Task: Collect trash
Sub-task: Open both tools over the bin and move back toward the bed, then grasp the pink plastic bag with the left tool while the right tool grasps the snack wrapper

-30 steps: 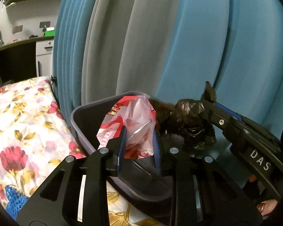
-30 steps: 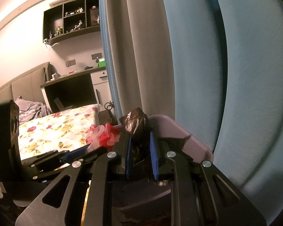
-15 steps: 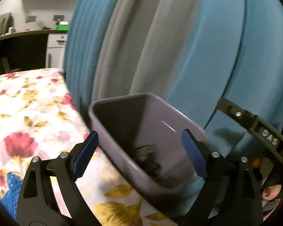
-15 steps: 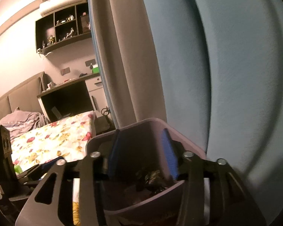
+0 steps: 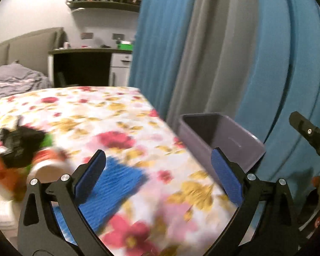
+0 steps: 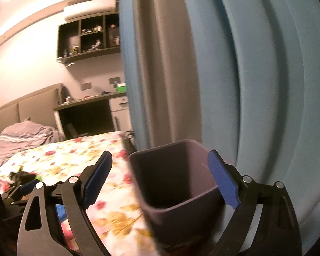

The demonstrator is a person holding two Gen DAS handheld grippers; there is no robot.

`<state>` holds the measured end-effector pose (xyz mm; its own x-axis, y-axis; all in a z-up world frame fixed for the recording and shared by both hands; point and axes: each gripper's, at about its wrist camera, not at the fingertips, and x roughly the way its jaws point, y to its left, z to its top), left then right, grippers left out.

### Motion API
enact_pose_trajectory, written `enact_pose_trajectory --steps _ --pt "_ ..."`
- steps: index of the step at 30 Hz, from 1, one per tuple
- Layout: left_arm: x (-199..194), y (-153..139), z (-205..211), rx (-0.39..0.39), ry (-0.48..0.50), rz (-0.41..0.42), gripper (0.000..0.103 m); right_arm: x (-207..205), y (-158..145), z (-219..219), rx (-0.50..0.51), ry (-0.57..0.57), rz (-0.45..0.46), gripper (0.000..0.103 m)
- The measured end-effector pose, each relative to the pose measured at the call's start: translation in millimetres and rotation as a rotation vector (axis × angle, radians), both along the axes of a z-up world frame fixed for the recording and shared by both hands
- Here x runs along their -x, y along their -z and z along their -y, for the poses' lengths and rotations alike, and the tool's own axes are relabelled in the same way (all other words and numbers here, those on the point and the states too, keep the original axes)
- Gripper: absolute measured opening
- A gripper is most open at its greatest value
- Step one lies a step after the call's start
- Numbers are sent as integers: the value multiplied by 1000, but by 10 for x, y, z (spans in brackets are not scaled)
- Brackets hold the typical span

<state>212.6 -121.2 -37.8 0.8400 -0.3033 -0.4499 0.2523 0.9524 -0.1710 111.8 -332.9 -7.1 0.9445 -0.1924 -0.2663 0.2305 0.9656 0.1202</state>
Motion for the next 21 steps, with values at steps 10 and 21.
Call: enact_pose_trajectory --steps 10,21 --pt "725 63 -1085 -12 -191 -9 97 266 108 -972 15 -176 -16 88" --pt "1334 209 -2478 -59 -499 -8 97 275 279 -2229 34 -415 -88 88"
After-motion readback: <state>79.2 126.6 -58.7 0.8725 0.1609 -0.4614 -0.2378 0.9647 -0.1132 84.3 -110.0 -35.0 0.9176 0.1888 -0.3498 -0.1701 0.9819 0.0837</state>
